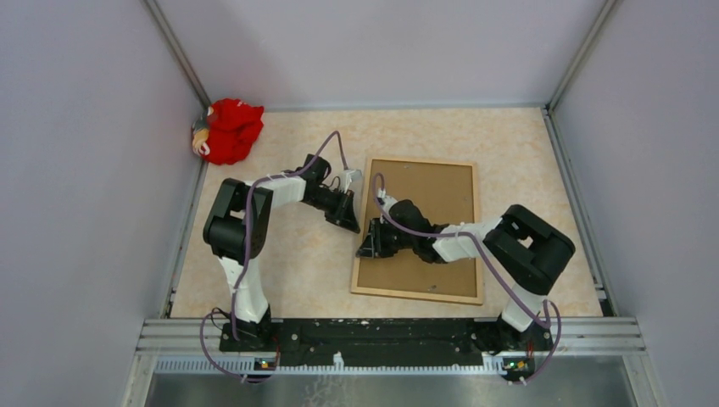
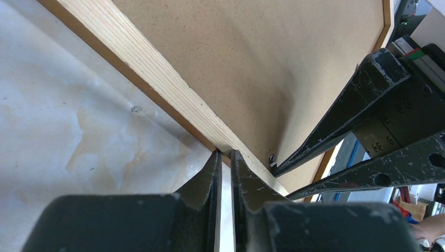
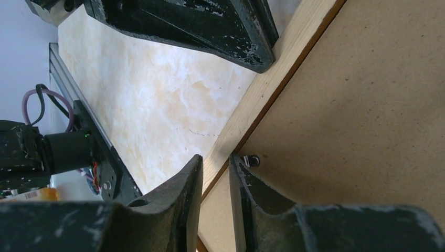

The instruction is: Put the photo into the frame

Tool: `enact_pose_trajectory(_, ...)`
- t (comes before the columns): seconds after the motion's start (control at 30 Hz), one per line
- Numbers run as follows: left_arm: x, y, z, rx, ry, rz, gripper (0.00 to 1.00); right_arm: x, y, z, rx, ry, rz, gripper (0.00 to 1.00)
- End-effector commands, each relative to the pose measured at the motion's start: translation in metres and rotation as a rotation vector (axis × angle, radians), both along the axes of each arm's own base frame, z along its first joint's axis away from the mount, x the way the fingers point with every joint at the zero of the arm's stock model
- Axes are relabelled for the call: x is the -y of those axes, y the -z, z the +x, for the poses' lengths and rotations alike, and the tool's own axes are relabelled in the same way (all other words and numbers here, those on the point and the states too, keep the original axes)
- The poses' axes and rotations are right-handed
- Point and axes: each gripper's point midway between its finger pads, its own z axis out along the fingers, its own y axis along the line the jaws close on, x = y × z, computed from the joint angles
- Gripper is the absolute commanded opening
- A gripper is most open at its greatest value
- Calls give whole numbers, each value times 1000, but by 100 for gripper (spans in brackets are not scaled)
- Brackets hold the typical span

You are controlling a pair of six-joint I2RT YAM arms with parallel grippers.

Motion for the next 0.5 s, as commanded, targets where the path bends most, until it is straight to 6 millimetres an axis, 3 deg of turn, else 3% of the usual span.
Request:
enact_pose_trajectory(0.0, 7, 14, -12, -37, 28, -23, 13, 1, 8, 19, 67, 83, -12, 25)
enact_pose_trajectory(0.13, 6, 15, -12, -34, 28, -15, 13, 2, -6, 21, 95, 95, 6, 24)
enact_pose_trajectory(0.3, 5, 8, -8, -15, 27, -11, 12, 20, -34, 11, 149, 107, 33, 26)
enact_pose_trajectory(0.47, 8, 2, -7, -10, 19, -28, 11, 39, -30, -4, 143, 99, 11, 29)
